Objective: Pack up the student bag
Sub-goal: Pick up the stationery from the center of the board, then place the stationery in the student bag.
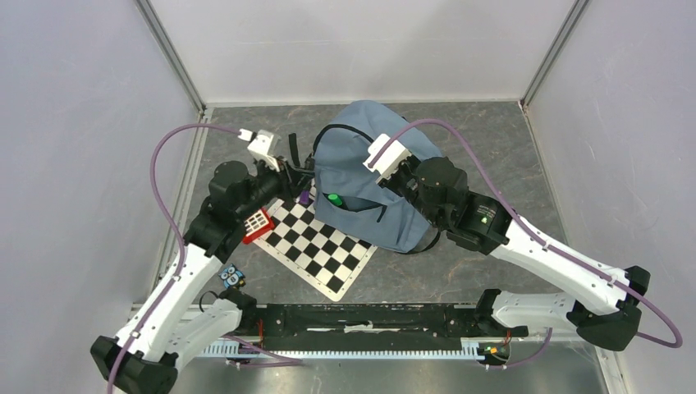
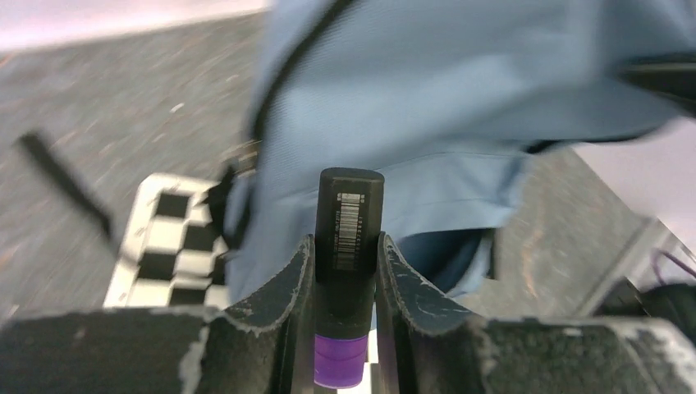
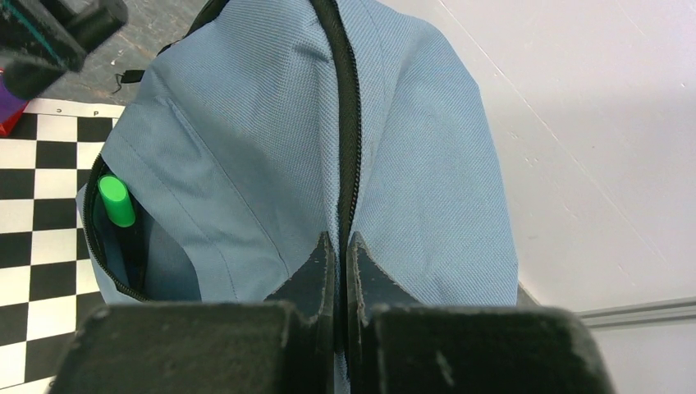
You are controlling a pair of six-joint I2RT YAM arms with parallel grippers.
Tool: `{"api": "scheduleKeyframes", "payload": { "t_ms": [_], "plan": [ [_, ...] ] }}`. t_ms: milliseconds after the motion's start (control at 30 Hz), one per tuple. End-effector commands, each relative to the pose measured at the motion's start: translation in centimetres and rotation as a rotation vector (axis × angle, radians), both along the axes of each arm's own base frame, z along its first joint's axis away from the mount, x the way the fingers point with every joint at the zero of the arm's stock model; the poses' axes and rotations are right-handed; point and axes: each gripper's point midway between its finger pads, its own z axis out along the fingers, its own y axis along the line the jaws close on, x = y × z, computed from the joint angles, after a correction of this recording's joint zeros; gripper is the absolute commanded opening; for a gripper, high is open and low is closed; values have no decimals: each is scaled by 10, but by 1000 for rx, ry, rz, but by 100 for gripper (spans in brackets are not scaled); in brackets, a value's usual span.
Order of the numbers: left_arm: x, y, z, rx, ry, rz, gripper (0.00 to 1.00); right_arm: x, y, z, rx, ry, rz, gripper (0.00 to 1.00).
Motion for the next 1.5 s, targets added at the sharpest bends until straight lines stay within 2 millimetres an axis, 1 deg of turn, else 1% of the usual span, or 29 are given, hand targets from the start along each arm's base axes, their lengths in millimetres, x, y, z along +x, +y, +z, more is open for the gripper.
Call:
{"api": "scheduleKeyframes", "payload": {
  "t_ms": [0, 100, 200, 300, 467, 567, 633, 733, 767, 867, 933, 967, 1067, 1133, 1200, 1233, 1300, 1367, 1467],
  "plan": [
    [-28, -52, 56, 44, -252, -259, 2, -2, 13, 30, 121, -46, 39, 1],
    [-38, -77, 55, 84, -282, -338, 2, -5, 13, 36, 143, -52, 50, 1],
    [-42, -96, 46, 134, -295, -384, 2, -7, 10, 46, 171, -62, 52, 1],
    [-40, -109, 38, 209, -336, -407, 2, -10, 7, 53, 192, -69, 58, 1],
    [-30, -124, 20, 265, -359, -428, 2, -15, 3, 63, 219, -79, 68, 1],
    [-23, -128, 5, 301, -352, -426, 2, -16, 2, 63, 224, -80, 70, 1],
    [-19, -131, -12, 337, -336, -436, 2, -16, 1, 62, 223, -79, 71, 1],
    [-16, -134, -25, 366, -323, -455, 2, -16, 2, 59, 216, -74, 72, 1],
    [-14, -136, -21, 358, -347, -450, 2, -16, 2, 60, 216, -73, 72, 1],
    [-13, -136, -27, 383, -357, -460, 2, -15, 3, 58, 210, -71, 70, 1],
    [-17, -136, -32, 397, -346, -487, 2, -15, 2, 56, 206, -68, 67, 1],
    [-22, -134, -41, 418, -313, -515, 3, -15, 2, 56, 204, -68, 65, 1],
    [-33, -127, -58, 465, -255, -562, 4, -15, 1, 56, 206, -69, 64, 1],
    [-38, -121, -65, 495, -224, -576, 9, -15, 2, 57, 215, -64, 67, 1],
    [-41, -117, -66, 506, -204, -581, 20, -17, 4, 60, 224, -63, 77, 1],
    [-42, -116, -64, 504, -192, -574, 30, -17, 4, 61, 225, -62, 79, 1],
    [-42, -115, -59, 491, -179, -556, 54, -16, 5, 63, 228, -64, 80, 1],
    [-42, -115, -51, 470, -179, -543, 68, -16, 6, 64, 231, -65, 80, 1],
    [-41, -116, -31, 424, -189, -512, 78, -15, 9, 66, 237, -66, 82, 1]
  ]
}}
